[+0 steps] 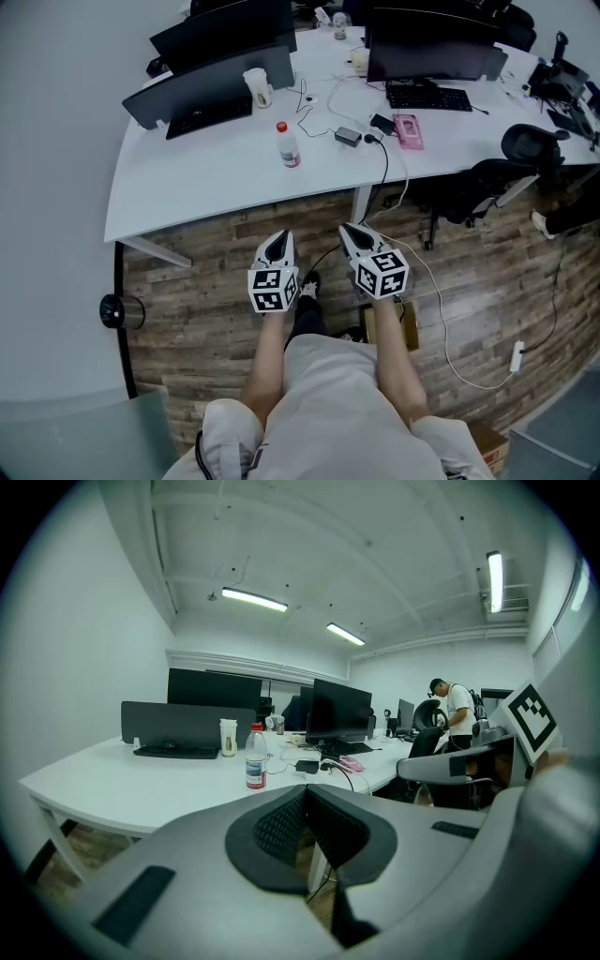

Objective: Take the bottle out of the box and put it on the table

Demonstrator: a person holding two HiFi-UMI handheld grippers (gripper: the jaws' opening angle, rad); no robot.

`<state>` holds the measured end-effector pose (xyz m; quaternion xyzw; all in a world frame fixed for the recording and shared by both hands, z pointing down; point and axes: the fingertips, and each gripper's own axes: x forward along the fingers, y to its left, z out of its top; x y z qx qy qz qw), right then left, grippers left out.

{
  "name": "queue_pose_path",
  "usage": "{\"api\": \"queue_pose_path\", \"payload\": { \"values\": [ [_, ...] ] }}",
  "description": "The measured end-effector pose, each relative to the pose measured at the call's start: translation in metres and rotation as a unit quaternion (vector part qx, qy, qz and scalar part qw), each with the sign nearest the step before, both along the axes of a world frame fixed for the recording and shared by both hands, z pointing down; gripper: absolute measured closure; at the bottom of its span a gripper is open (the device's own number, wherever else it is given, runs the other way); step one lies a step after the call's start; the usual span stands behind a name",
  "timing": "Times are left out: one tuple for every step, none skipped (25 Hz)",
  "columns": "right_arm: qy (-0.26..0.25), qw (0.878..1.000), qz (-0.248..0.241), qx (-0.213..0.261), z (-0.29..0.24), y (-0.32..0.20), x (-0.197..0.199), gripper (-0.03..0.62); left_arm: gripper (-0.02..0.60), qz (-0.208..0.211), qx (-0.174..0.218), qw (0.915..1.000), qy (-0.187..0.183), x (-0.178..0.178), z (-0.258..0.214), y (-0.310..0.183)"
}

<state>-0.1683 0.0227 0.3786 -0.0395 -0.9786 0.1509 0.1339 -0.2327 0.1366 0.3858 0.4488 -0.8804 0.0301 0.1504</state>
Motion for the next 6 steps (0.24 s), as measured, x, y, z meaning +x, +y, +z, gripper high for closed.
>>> {"api": "queue_pose_path", "payload": {
  "values": [
    [0.001, 1.000, -0.001, 0.001, 0.0003, -0.0008, 0.0003, 0.553, 0.568, 0.000, 0.000, 1.0000, -0.001, 0.0001, -0.0006, -0.0012],
    [0.001, 1.000, -0.001, 0.002, 0.0003, -0.0017, 0.0003, 0.553, 0.568, 0.000, 0.000, 1.0000, -0.001, 0.0000, -0.0011, -0.0025],
    [0.000, 1.000, -0.001, 0.002, 0.0002, -0.0028, 0.0004, 0.553, 0.568, 0.000, 0.000, 1.0000, -0.001, -0.0001, -0.0012, -0.0037],
    [0.000, 1.000, -0.002, 0.003, 0.0001, -0.0038, 0.0004, 0.553, 0.568, 0.000, 0.000, 1.0000, -0.001, -0.0003, -0.0011, -0.0048],
    [-0.001, 1.000, -0.002, 0.003, 0.0001, -0.0049, 0.0005, 0.553, 0.568, 0.000, -0.001, 1.0000, -0.001, -0.0004, -0.0008, -0.0060],
    [-0.001, 1.000, -0.002, 0.004, 0.0001, -0.0060, 0.0005, 0.553, 0.568, 0.000, -0.001, 1.0000, -0.001, -0.0006, -0.0004, -0.0071]
  ]
}}
